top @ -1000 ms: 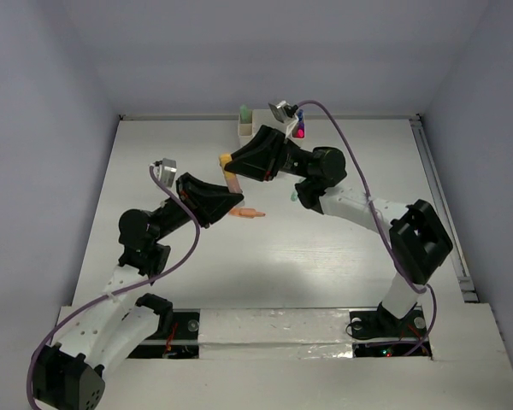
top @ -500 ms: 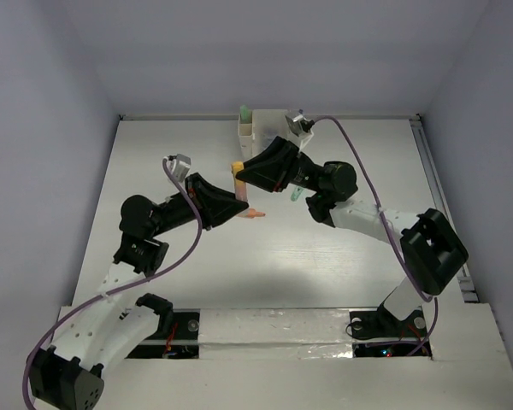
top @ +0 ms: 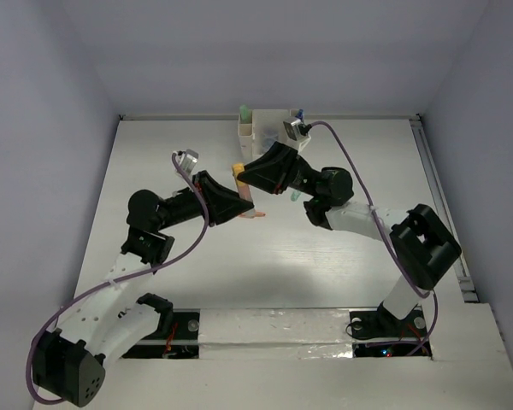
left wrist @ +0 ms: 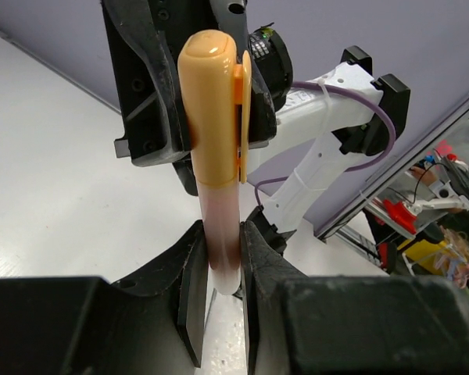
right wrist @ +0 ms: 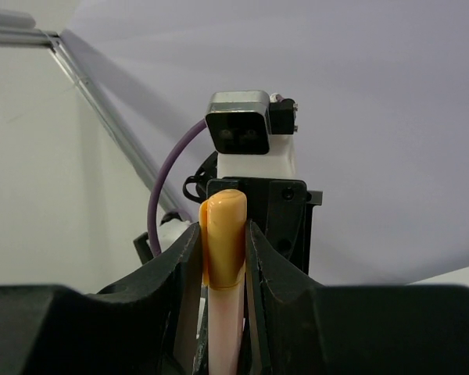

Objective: Sort the stationery into containers
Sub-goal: Close the pen cap on the pen, then place the pen in the storage box.

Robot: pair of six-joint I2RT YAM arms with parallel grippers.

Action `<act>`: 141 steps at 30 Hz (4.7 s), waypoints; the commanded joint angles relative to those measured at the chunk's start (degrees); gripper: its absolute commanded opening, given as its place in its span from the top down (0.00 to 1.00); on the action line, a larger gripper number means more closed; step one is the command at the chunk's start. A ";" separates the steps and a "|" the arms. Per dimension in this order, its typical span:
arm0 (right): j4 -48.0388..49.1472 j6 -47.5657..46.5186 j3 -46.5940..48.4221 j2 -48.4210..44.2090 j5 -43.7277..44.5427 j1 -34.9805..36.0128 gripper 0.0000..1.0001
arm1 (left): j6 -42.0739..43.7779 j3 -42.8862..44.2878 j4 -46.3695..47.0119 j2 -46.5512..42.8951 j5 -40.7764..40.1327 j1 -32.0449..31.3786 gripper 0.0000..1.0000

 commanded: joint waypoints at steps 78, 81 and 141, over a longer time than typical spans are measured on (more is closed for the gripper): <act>-83.44 -48.63 22.98 -10.64 -6.21 0.47 0.78 | 9.99 -0.68 -6.79 -4.74 -6.22 -2.29 1.00; -81.33 -48.36 22.36 -11.43 -2.96 -0.05 0.99 | 10.51 -0.24 -8.80 -4.74 -7.71 -2.29 1.00; -71.40 -65.07 76.85 47.72 26.68 -13.68 0.49 | 33.28 5.04 -43.70 -15.02 -34.00 5.36 0.01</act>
